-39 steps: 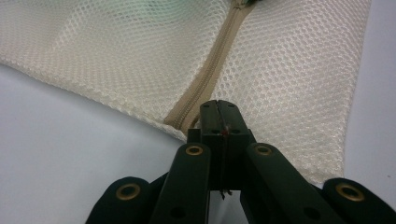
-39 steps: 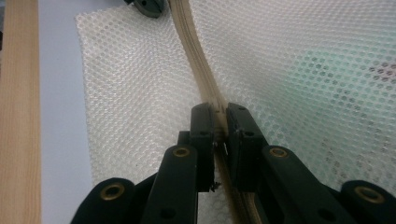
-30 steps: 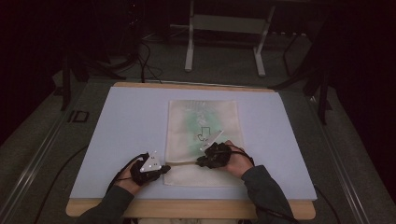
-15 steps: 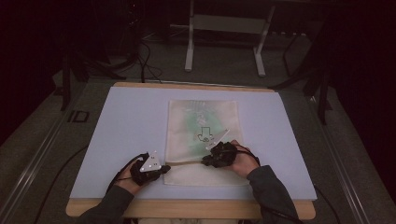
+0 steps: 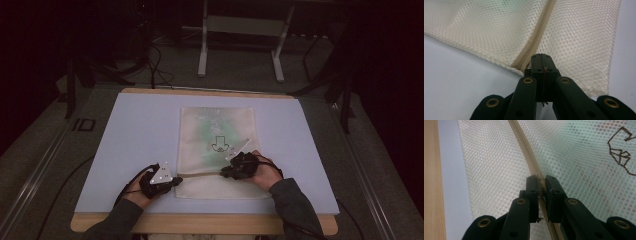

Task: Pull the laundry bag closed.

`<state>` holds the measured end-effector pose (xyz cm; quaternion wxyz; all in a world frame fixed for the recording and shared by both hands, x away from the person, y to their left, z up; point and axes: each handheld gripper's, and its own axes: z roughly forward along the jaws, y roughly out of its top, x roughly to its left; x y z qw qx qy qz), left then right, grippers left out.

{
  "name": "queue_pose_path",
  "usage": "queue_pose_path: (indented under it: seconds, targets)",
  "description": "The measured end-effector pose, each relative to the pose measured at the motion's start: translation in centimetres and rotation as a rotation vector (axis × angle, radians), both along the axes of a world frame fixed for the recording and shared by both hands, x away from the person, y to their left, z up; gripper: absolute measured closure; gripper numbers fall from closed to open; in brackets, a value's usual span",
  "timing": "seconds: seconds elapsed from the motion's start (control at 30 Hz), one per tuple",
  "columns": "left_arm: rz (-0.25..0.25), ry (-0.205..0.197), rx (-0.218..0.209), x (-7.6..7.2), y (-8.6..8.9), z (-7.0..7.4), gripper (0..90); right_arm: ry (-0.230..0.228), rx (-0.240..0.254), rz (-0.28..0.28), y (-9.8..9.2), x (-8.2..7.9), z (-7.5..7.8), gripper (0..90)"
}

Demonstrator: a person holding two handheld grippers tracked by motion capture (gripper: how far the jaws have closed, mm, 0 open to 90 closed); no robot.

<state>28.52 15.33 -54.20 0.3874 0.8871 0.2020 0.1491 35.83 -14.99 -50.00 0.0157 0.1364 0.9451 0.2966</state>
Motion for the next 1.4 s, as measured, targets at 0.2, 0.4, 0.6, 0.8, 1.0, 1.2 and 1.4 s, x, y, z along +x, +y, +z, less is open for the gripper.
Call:
queue_pose_path:
  seconds: [0.2,0.4,0.6,0.8,1.0,1.2,1.4]
  targets:
    - [0.000,-0.002,0.002,0.0,0.0,0.0,89.6,-0.001,0.000,-0.008,-0.5,0.0,0.0,82.0]
    - [0.000,-0.002,0.002,0.0,0.0,0.0,89.6,-0.006,-0.003,-0.008,-0.8,0.0,0.1,82.0]
    - [0.000,0.000,0.001,0.0,0.0,0.0,89.7,0.000,-0.001,-0.017,-1.2,-0.1,0.1,82.0]
    - [0.000,0.000,0.000,0.0,0.0,0.0,89.6,-0.003,-0.003,-0.019,-1.5,-0.1,0.2,82.0]
    - [-0.001,0.001,0.001,0.0,0.0,0.0,89.6,-0.003,0.000,-0.020,-1.7,-0.1,0.3,82.0]
    - [0.000,0.003,-0.002,0.0,0.0,0.0,89.6,-0.001,0.003,-0.024,-2.1,-0.1,0.3,82.0]
    - [0.001,0.006,-0.004,0.0,0.0,0.0,89.6,0.001,0.004,-0.041,-3.0,-0.2,0.3,82.0]
